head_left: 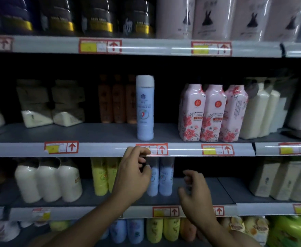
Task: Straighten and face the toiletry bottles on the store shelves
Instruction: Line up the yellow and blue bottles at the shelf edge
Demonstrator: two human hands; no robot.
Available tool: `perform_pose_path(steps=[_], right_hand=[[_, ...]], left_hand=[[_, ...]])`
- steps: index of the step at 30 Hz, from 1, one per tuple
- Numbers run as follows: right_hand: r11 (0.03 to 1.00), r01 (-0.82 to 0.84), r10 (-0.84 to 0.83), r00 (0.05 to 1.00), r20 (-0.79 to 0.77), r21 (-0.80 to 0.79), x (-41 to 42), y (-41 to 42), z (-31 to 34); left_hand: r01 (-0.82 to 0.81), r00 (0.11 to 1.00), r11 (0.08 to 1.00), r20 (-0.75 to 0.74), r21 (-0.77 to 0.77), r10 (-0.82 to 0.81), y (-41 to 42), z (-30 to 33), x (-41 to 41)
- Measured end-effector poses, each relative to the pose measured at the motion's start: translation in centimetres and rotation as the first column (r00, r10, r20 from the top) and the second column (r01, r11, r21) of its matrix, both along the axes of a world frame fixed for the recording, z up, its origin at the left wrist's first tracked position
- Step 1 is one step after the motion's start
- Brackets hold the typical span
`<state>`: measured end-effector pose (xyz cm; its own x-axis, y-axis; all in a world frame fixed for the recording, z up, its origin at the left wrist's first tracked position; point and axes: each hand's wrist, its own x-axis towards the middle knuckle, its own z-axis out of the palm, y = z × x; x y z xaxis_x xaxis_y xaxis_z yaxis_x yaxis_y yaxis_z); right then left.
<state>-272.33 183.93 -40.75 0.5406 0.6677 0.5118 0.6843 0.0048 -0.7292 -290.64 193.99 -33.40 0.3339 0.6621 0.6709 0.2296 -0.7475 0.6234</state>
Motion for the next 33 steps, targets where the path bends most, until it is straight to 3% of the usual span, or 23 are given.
perform_pose_path(steps=[5,9,17,26,33], right_hand=[[0.987,-0.02,0.013,0.999,0.05,0.16,-0.6,-0.7,5.6],[0.978,0.009,-0.039,0.989,0.142,0.207,0.0,-0.7,9.2],[0.956,0.132,-0.181,0.968,0.176,0.261,1.3,1.2,15.4],[0.849,0.395,-0.495,0.826,0.269,0.35,3.1,5.5,20.5],[0.804,0.49,-0.586,0.749,0.309,0.338,4.1,8.6,19.9]], left_hand=[[-0.022,0.999,0.999,0.024,0.028,0.022,-0.2,3.6,-0.1],[-0.07,0.997,0.997,0.018,0.033,0.07,0.4,5.7,0.2],[-0.112,0.993,0.994,0.045,-0.013,0.112,2.3,8.2,0.9],[-0.118,0.989,0.991,0.087,-0.06,0.123,6.2,9.2,3.4],[-0.079,0.98,0.993,0.176,-0.086,0.093,8.1,8.9,4.8]])
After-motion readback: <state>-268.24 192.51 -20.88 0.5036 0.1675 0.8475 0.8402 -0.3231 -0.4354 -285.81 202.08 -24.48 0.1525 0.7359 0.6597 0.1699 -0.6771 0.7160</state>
